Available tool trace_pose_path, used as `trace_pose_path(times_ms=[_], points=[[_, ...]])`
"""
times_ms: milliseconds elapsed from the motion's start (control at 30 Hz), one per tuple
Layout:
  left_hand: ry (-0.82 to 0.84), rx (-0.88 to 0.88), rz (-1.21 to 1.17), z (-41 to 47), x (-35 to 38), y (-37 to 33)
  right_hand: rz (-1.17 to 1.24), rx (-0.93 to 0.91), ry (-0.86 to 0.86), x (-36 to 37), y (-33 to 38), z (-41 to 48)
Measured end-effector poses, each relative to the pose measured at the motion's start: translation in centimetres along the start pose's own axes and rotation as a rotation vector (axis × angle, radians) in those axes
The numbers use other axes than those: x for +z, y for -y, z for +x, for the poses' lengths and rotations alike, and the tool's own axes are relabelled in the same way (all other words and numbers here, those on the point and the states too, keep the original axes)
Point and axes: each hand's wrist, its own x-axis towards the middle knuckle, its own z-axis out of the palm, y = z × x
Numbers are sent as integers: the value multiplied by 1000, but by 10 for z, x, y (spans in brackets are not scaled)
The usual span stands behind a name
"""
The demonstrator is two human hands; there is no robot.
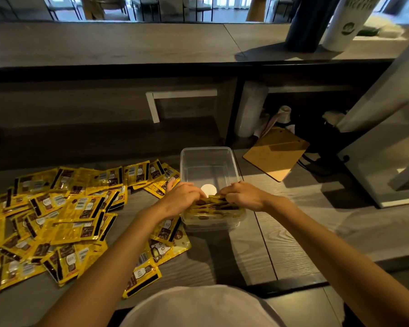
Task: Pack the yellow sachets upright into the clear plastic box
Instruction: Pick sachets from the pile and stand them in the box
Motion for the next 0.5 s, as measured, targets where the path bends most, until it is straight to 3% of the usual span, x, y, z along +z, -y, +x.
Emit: trace_pose_path(times_ms=[167, 300, 433, 500], points=[[-187, 5, -115, -3, -10, -1, 15, 31, -88, -4, 10, 0], [-354, -71, -139, -6, -19, 3, -38, 11, -256, -6, 26, 3], [-632, -263, -215, -25, -23, 15, -88, -144, -464, 11, 62, 11], [-695, -355, -195, -37, -21, 28, -158, -254, -511, 30, 79, 17]])
